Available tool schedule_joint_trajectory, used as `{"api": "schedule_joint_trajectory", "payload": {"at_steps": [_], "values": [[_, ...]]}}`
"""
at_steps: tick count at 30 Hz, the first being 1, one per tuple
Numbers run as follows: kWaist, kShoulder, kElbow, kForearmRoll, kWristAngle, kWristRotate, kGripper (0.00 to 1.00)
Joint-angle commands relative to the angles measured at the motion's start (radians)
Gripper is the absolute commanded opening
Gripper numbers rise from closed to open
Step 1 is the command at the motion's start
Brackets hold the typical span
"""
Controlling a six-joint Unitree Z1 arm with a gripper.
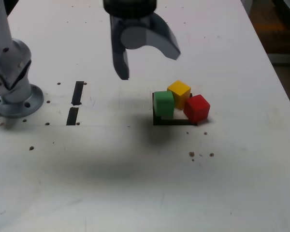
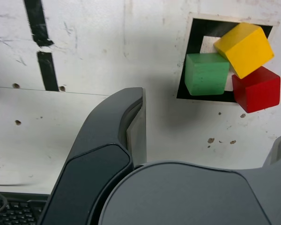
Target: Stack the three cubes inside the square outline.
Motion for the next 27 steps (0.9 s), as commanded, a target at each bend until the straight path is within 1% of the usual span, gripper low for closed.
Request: {"api": "schedule_joint_trajectory", "payload": {"at_steps": [1, 9, 16, 27], "values": [[-0.006, 0.015, -0.014, -0.005, -0.004, -0.001, 0.99], [-0.019, 0.095, -0.089, -0.013, -0.009, -0.023, 1.0], [-0.03, 0.173, -0.177, -0.009, 0.0, -0.068, 1.0], [-0.041, 0.29, -0.274, -0.013, -0.02, -0.086, 0.99]]}}
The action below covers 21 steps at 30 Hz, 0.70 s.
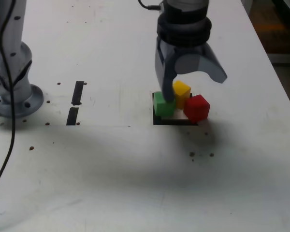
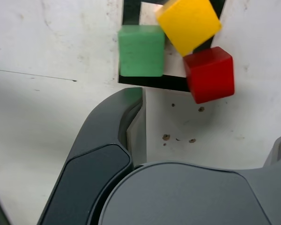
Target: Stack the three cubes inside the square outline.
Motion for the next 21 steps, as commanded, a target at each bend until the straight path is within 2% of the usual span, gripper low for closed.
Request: {"api": "schedule_joint_trajectory", "payload": {"at_steps": [1, 10, 21], "values": [[-0.004, 0.015, -0.018, -0.001, -0.003, 0.0, 0.99], [-0.012, 0.096, -0.106, 0.001, -0.034, 0.0, 0.99], [-0.002, 0.149, -0.122, 0.019, -0.069, -0.035, 0.99]]}}
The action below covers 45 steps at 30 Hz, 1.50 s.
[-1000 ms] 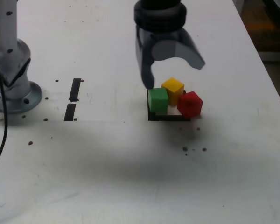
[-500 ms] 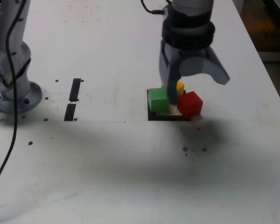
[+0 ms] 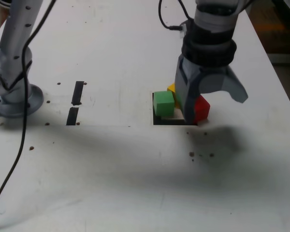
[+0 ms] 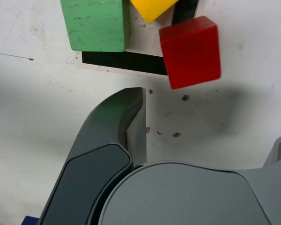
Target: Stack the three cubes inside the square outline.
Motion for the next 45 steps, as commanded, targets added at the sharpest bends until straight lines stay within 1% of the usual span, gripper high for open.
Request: {"api": "schedule_joint_trajectory", "payload": {"at_steps": [1, 6, 11, 23, 36, 45], "values": [[0.006, 0.006, -0.001, 0.008, -0.006, -0.023, 0.99], [0.016, 0.018, 0.001, 0.024, -0.015, -0.079, 0.99], [0.033, 0.024, 0.003, 0.027, -0.026, -0.099, 0.99], [0.075, 0.045, 0.004, 0.023, -0.043, -0.099, 0.99], [0.088, 0.083, -0.023, 0.015, -0.062, -0.093, 0.99], [0.099, 0.098, -0.024, 0.013, -0.068, -0.089, 0.98]]}}
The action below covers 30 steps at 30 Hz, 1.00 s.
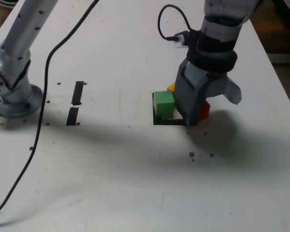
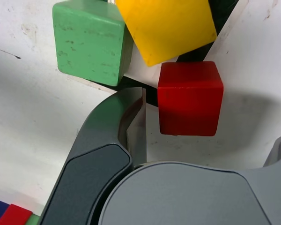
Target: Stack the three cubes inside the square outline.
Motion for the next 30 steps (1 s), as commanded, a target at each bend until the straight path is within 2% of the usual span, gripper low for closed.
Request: {"api": "schedule_joint_trajectory", "payload": {"at_steps": [1, 12, 17, 21, 30], "values": [[0.006, 0.003, 0.006, 0.0, -0.003, 0.003, 0.98], [0.015, 0.014, 0.027, -0.022, -0.04, 0.016, 0.93], [0.015, 0.019, 0.05, -0.042, -0.058, 0.021, 0.86], [0.015, 0.02, 0.068, -0.06, -0.067, 0.022, 0.74], [0.015, 0.016, 0.108, -0.092, -0.086, 0.011, 0.38]]}}
